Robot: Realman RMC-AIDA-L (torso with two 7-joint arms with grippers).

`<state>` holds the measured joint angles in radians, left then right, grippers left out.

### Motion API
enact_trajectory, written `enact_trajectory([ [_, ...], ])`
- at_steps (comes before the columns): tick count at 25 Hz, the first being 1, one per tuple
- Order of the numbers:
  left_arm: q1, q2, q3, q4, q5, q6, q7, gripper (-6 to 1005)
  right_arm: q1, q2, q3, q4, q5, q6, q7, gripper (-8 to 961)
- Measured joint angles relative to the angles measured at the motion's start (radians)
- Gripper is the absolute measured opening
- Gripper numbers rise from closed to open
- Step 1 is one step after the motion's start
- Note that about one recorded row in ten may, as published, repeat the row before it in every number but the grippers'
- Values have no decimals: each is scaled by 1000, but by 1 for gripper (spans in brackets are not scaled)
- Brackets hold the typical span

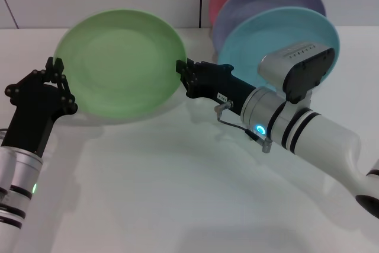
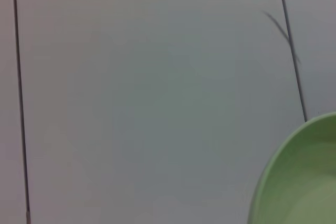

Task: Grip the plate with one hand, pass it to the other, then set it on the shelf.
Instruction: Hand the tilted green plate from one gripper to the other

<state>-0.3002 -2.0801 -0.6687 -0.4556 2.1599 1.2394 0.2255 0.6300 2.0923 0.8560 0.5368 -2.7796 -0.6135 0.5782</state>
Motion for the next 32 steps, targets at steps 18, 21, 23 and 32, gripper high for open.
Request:
enact_trajectory([
  [18, -4, 0, 0, 1, 0, 0, 0, 125, 8, 0, 0, 0, 0, 12, 0, 59],
  [21, -4, 0, -1, 1, 0, 0, 0, 125, 8, 0, 0, 0, 0, 12, 0, 55],
  [23, -4, 0, -2, 1, 0, 0, 0, 126, 8, 0, 0, -1, 0, 12, 0, 55],
  [32, -4, 0, -4, 2, 0, -2, 0, 128, 8, 0, 1, -4, 0, 12, 0, 51],
])
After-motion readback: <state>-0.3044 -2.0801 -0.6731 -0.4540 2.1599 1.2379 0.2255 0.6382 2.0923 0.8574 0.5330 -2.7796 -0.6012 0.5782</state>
